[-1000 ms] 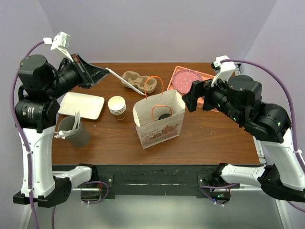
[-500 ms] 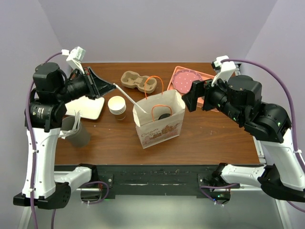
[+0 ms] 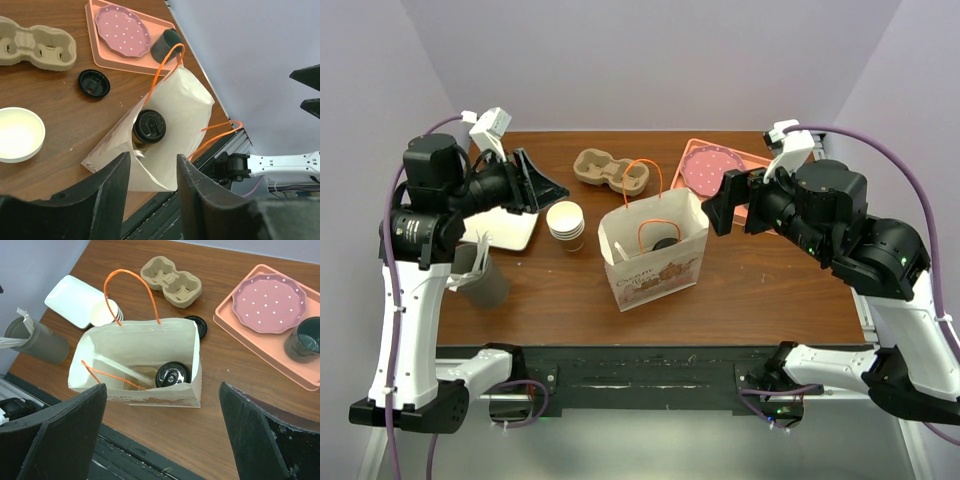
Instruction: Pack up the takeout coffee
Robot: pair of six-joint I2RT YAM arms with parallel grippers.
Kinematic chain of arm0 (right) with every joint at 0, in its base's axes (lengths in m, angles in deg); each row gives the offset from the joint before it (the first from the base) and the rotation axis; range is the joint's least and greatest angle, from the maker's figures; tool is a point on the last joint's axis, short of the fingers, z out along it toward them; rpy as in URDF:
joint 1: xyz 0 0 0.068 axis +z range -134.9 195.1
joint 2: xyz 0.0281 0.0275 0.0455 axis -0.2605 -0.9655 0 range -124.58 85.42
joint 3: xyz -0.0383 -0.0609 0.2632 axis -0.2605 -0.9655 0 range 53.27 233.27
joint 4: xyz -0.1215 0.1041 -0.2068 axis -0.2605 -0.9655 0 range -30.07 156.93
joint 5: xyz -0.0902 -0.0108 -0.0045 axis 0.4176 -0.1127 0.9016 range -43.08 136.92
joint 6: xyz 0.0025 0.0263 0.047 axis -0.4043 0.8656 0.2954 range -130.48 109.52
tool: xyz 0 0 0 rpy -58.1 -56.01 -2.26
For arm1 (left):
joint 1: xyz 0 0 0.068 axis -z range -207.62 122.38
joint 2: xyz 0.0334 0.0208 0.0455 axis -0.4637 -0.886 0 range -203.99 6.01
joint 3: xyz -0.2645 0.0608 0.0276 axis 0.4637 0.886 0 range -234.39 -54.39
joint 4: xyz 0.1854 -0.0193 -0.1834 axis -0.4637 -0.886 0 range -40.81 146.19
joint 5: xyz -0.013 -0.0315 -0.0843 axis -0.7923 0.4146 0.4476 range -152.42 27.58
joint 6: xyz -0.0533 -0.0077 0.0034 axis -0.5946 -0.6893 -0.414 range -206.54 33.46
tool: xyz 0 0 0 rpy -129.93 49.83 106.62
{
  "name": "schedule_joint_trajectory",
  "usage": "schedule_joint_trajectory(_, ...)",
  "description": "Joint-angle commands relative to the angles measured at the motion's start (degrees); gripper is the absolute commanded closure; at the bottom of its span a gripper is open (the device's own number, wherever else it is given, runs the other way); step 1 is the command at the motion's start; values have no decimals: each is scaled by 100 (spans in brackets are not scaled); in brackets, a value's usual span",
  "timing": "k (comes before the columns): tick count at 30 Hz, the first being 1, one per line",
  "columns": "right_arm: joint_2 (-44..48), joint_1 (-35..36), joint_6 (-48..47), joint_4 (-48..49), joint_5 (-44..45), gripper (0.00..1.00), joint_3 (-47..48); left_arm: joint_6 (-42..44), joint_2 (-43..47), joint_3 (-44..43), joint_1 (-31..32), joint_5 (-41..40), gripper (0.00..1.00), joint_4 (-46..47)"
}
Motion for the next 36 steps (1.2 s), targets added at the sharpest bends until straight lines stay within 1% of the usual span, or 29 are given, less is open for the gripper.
schedule_joint_trajectory(1,44,2,-45,164,-10,1,21,92,-52,-150,4,32,44,125)
schedule_joint_trajectory(2,27,2,-54,173,-72,1,39,100,-61,-177,4,32,40,143)
schedule_joint_trajectory(3,18,2,-63,191,-142,1,65,118,-69,-221,4,24,31,178)
schedule_joint_trajectory(5,9,2,-63,305,-396,1,92,127,-61,-318,13,32,23,248)
schedule_joint_trajectory(6,26,2,-54,375,-476,1,100,92,-17,-327,4,67,2,414)
schedule_joint_trajectory(7,61,2,-28,550,-477,1,83,57,27,-309,4,59,0,528)
schedule_joint_trajectory(8,114,2,33,621,-485,1,74,13,88,-274,4,67,0,669)
schedule_joint_trajectory(10,141,11,226,823,-363,1,74,-198,343,-56,4,138,0,1248)
schedule_joint_trajectory(11,158,2,323,876,-162,1,83,-355,448,50,4,155,0,1459)
schedule_joint_trajectory(12,158,2,541,903,-117,1,92,-444,667,173,4,181,0,1888)
schedule_joint_trajectory(14,150,-7,666,929,-81,1,144,-637,896,612,4,164,0,2320)
schedule_joint_trajectory(15,123,2,771,938,-55,1,162,-821,1132,779,4,199,0,2758)
schedule_joint_trajectory(16,106,2,841,938,-46,2,171,-875,1239,1059,4,199,0,2936)
schedule_joint_trajectory(18,132,2,1017,999,-55,1,180,-1059,1546,1307,4,103,0,3322)
schedule_joint_trajectory(19,141,2,1070,1069,-72,1,154,-1121,1643,1578,4,85,0,3429)
schedule_joint_trajectory(21,237,2,1219,1157,-107,1,31,-1288,1915,1825,4,50,0,3640)
schedule_joint_trajectory(25,343,2,1352,1316,-152,1,-233,-1481,2250,2423,4,50,0,3755)
schedule_joint_trajectory(30,264,2,1378,1193,-73,1,-102,-1596,2374,2644,4,190,0,3720)
schedule_joint_trajectory(36,220,2,1501,1167,-99,1,-172,-1543,2260,2574,4,305,0,3685)
